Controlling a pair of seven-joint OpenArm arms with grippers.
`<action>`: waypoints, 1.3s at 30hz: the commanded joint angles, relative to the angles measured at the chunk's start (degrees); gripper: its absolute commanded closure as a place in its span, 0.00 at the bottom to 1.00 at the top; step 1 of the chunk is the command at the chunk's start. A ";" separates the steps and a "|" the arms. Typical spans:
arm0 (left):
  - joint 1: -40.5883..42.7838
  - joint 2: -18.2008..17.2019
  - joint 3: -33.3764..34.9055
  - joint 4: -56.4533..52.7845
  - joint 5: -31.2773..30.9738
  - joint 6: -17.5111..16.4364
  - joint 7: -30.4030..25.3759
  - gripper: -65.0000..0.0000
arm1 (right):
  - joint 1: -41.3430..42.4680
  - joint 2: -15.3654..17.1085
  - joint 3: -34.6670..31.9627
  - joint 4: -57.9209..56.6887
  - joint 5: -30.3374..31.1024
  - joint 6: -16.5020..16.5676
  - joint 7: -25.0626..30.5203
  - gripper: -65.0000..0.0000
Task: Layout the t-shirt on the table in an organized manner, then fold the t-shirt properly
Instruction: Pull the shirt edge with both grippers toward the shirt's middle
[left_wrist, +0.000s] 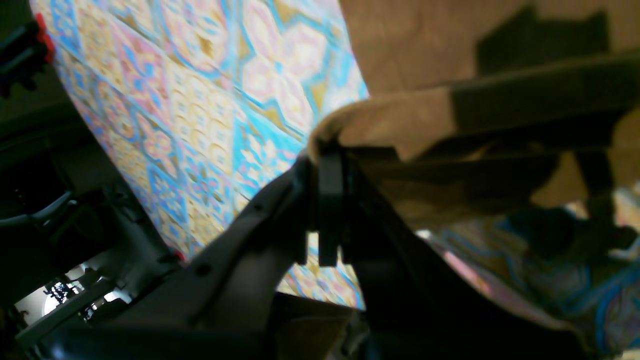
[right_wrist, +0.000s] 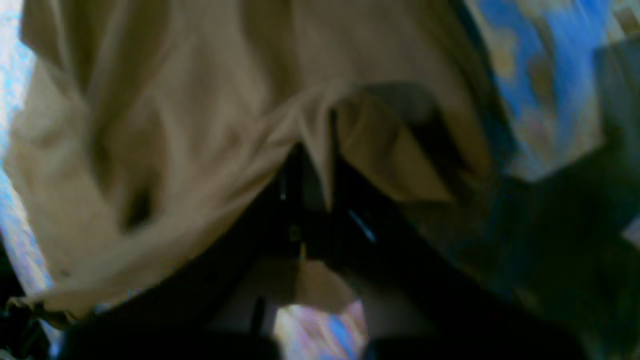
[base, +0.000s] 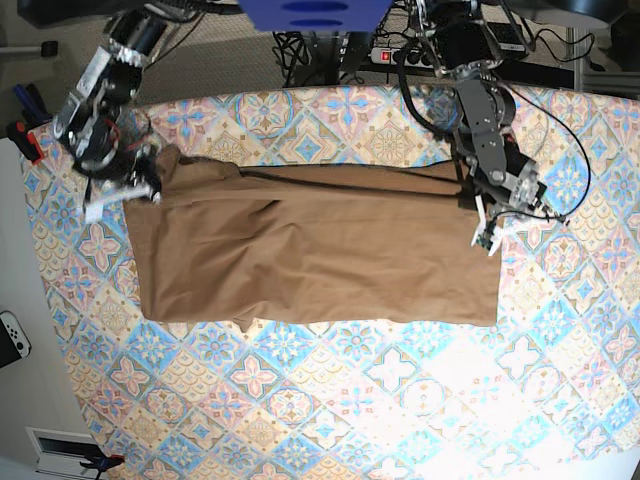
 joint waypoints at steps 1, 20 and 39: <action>-0.74 -0.54 0.06 0.93 1.11 0.34 -0.09 1.00 | 2.04 1.37 -0.11 0.80 1.41 0.41 1.60 1.00; -1.71 -3.88 6.03 -1.62 1.11 0.34 -0.62 1.00 | 6.62 6.74 -8.29 -6.85 1.32 0.41 2.48 1.00; -3.21 -5.55 2.25 -17.45 1.11 0.34 -13.10 1.00 | 9.69 10.25 -12.77 -11.86 1.23 0.41 6.87 1.00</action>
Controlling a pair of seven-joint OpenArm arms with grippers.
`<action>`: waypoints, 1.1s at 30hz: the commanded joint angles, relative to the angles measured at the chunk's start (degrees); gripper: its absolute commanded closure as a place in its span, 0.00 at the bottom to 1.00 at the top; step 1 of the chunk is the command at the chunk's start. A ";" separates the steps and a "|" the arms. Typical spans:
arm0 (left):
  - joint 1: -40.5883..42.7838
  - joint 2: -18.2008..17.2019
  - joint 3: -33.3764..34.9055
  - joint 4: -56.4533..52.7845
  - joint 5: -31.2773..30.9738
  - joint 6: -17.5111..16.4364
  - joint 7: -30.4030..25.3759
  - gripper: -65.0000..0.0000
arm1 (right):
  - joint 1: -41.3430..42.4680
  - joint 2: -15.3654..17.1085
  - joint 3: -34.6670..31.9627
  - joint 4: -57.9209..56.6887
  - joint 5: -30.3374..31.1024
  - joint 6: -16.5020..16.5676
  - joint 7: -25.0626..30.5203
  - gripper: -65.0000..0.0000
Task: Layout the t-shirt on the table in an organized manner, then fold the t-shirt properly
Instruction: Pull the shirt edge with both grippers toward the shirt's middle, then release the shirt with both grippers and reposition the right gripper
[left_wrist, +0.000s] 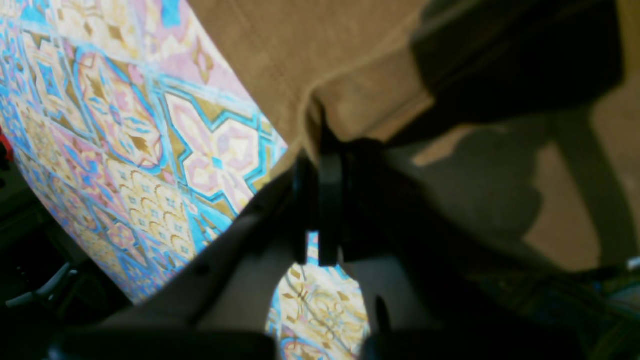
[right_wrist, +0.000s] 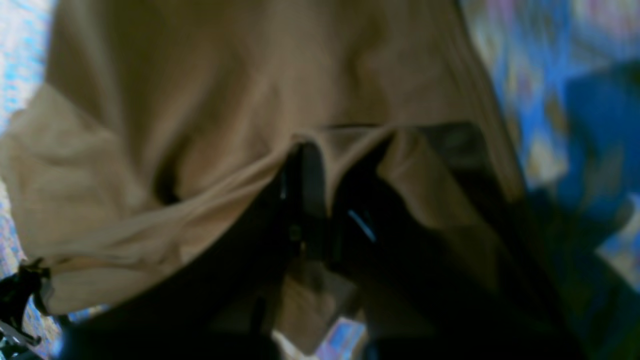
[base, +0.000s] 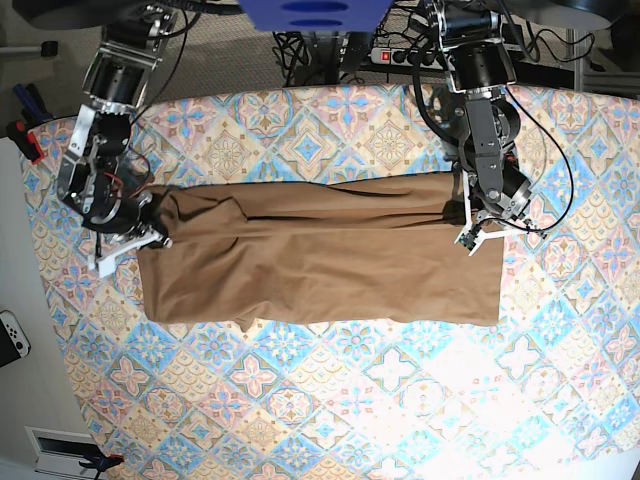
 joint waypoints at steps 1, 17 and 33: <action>-0.69 -0.24 -0.06 0.56 0.85 0.32 0.21 1.00 | 0.36 0.96 0.34 0.93 0.31 0.13 0.69 1.00; -0.69 0.99 -0.24 2.94 3.40 0.32 0.73 0.19 | 0.01 1.05 -6.08 14.82 0.49 0.13 -0.01 0.45; -1.57 5.74 -4.28 15.16 -4.42 0.32 0.73 0.21 | 5.20 1.23 -5.90 14.56 0.40 0.13 0.60 0.45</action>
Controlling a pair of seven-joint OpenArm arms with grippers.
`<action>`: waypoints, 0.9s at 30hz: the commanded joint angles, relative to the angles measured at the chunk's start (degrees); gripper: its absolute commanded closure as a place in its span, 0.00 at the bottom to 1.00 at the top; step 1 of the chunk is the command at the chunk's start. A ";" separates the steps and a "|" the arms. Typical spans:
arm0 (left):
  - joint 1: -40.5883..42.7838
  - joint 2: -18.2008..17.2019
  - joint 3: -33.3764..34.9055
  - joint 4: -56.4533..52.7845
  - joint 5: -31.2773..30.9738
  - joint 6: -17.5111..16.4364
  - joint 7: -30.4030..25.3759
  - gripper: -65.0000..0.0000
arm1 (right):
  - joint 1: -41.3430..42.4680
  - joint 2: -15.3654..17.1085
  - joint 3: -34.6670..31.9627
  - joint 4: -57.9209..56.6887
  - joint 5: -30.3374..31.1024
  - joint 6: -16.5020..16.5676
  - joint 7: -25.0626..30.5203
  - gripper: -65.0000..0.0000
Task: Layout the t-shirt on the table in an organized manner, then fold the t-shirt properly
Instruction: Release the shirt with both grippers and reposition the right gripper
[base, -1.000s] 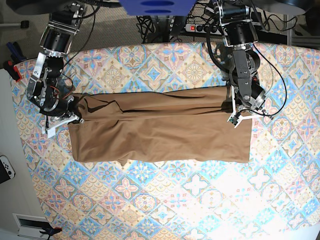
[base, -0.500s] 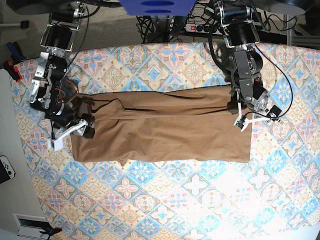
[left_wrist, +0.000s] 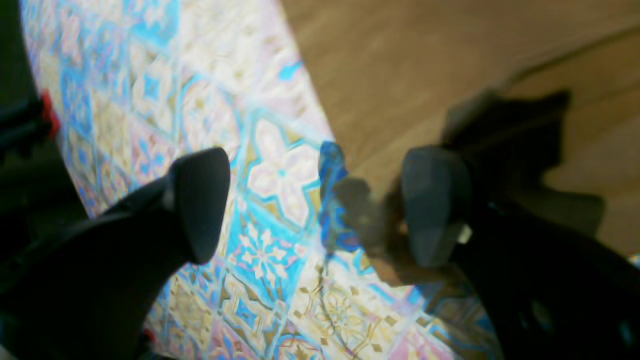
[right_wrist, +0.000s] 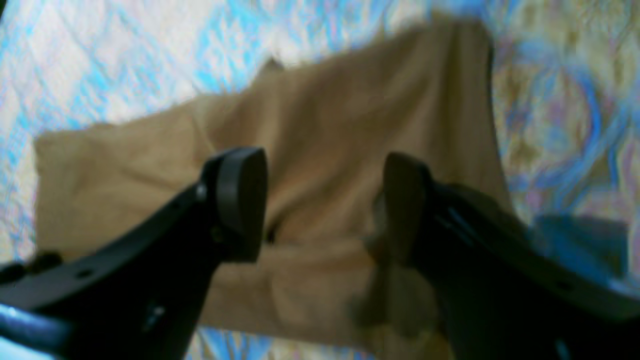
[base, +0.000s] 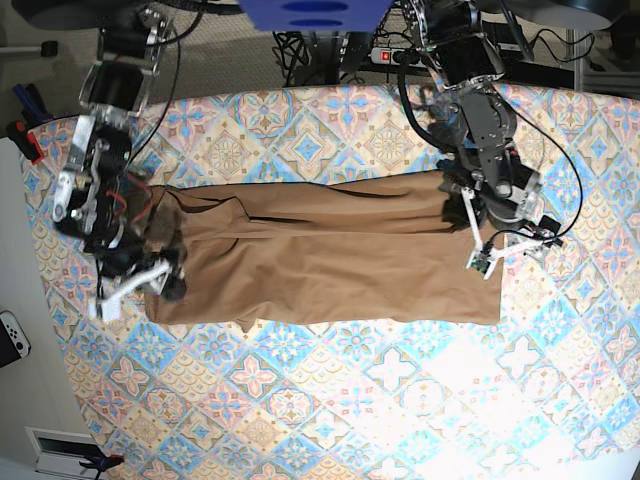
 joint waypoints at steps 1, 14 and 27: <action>-1.14 -0.21 0.13 0.95 -0.80 0.29 -0.71 0.21 | 1.68 1.34 0.13 -0.84 0.53 0.00 1.04 0.45; -1.31 -0.47 -2.42 1.04 -1.33 0.29 -0.71 0.21 | 7.92 13.12 -5.14 -28.01 0.53 6.06 15.72 0.45; -1.14 -0.38 -2.59 0.77 -0.89 0.29 -0.71 0.21 | 19.88 13.56 -17.80 -51.39 0.53 12.66 28.82 0.45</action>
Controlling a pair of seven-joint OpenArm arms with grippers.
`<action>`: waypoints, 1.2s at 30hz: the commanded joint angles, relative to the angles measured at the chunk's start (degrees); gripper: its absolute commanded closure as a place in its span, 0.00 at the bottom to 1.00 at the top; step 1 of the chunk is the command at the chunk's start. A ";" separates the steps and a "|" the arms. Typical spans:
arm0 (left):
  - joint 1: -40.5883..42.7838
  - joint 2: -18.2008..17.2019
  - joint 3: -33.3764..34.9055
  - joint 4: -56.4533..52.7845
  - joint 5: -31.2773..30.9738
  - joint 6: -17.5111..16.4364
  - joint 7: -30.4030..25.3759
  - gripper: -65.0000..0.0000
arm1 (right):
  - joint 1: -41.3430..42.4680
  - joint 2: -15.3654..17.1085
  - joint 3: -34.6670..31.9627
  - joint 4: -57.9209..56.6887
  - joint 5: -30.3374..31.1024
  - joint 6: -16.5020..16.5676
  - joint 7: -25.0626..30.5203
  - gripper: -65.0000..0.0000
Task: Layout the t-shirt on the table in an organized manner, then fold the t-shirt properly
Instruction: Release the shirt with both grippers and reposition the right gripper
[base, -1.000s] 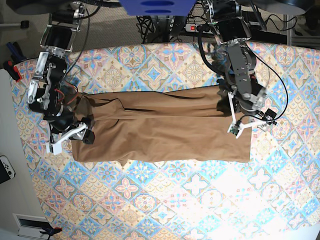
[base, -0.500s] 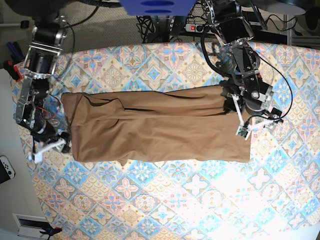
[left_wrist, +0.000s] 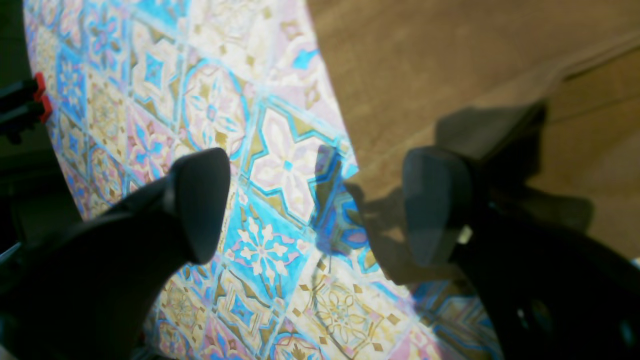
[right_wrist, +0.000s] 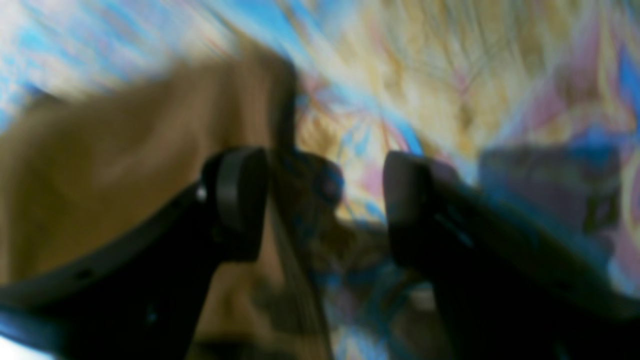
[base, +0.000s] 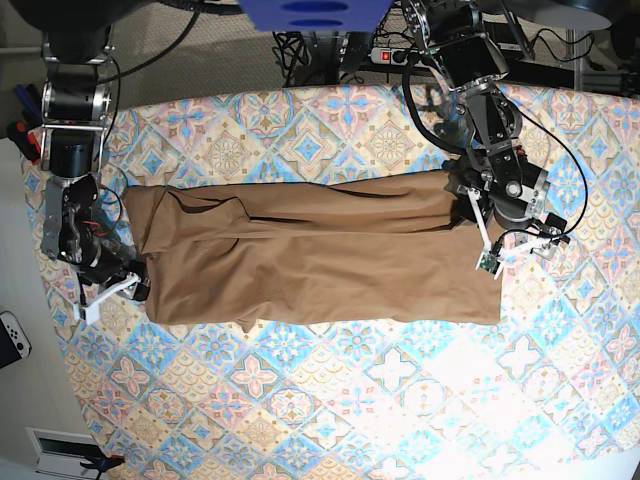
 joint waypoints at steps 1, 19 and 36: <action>-0.74 -0.23 0.03 0.88 0.16 0.38 -0.69 0.21 | 3.60 0.20 -1.18 -0.80 0.38 0.20 1.37 0.45; -0.74 -0.32 -0.06 0.79 0.25 0.38 -0.69 0.21 | 8.26 -2.35 -11.20 -13.02 0.38 3.98 7.97 0.72; -0.74 0.04 0.12 -1.32 0.25 0.38 -0.69 0.21 | 7.82 -3.49 -13.13 9.75 0.38 3.63 -3.02 1.00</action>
